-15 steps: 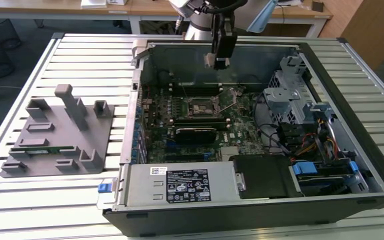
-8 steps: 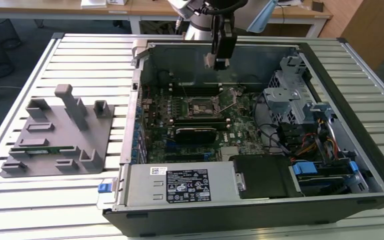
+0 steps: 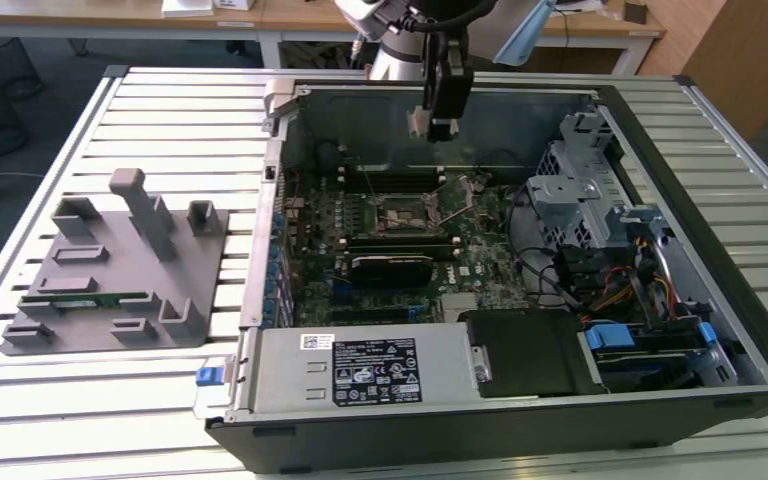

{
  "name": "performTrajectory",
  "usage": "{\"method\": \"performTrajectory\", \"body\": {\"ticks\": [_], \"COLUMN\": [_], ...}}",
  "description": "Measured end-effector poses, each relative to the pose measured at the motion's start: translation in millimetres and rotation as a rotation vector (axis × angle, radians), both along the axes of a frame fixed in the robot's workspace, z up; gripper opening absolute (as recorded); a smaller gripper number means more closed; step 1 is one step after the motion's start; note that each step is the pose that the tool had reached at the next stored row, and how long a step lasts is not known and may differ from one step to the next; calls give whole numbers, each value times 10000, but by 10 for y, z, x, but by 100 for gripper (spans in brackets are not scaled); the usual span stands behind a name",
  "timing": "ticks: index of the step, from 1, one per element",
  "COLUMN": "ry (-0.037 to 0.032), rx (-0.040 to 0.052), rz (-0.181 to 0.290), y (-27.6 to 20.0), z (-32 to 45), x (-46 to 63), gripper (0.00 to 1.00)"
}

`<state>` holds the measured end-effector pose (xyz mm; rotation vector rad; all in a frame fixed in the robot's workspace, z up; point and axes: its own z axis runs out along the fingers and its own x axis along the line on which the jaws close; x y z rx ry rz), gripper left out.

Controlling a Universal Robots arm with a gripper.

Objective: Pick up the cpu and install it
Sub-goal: 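Place the cpu into insertion slot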

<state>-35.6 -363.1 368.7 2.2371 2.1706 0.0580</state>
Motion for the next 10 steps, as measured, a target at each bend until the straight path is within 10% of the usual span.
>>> {"method": "performTrajectory", "body": {"ticks": [10], "ry": [0], "rx": [0], "rz": [0], "y": [0], "z": [-32], "x": [0], "gripper": [53]}}
